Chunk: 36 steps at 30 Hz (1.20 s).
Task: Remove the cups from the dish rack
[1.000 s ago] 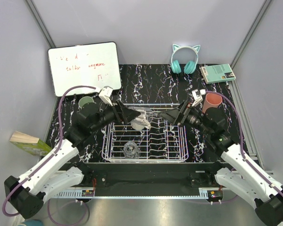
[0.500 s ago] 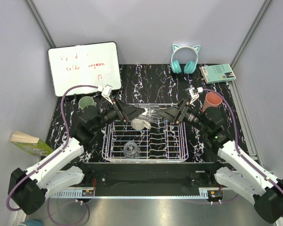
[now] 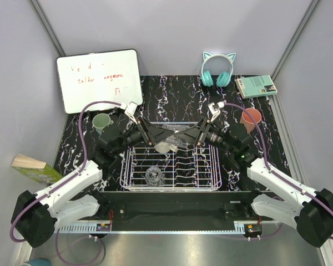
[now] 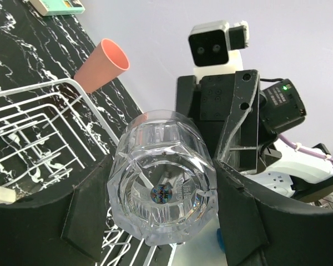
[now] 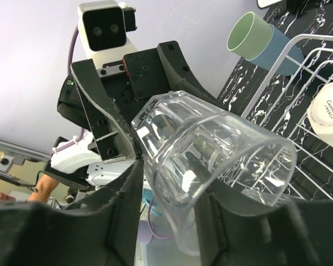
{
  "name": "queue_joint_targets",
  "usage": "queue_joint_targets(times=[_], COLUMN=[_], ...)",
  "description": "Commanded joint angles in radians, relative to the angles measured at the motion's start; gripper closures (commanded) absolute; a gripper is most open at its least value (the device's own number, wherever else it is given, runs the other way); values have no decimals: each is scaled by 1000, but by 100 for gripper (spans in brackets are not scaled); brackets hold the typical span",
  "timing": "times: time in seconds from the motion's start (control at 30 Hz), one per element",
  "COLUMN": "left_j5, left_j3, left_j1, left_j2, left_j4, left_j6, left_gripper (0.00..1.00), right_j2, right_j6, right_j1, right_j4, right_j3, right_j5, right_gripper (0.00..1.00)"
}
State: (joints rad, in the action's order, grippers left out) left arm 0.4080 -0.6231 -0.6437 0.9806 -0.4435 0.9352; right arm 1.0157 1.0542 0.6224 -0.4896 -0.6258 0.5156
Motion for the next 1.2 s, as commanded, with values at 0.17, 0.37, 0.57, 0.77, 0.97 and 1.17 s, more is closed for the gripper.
queue_joint_targets(times=[0.17,0.37,0.57,0.77,0.97,1.17], left_j5=[11,-6,-72,-147,-208,-264], left_j3=[0,-46,-207,-260,-227,-191], left_j1=[-16,-11,27,76,84,84], left_j2=[-14,-22,-46,-103,-164,-204], left_j4=[-93,39,308,402,466,554], left_j6=[-10,-58,-208,-245,-240,-240], left_gripper=[100,86,5,1,1,1], right_j2=[-3,-48,-127,-236,-356,-276], right_j6=[-28,-45,-74,-146,-230,-244], right_j1=[33,33,33,31,33,33], right_j4=[-32,11,77,255,710,1178], right_j3=[-26,-9,24,11,-83,-308], right_j5=[-22,-31,-60,-147,-524,-1038], right_gripper=[99,100,100,100,100,100])
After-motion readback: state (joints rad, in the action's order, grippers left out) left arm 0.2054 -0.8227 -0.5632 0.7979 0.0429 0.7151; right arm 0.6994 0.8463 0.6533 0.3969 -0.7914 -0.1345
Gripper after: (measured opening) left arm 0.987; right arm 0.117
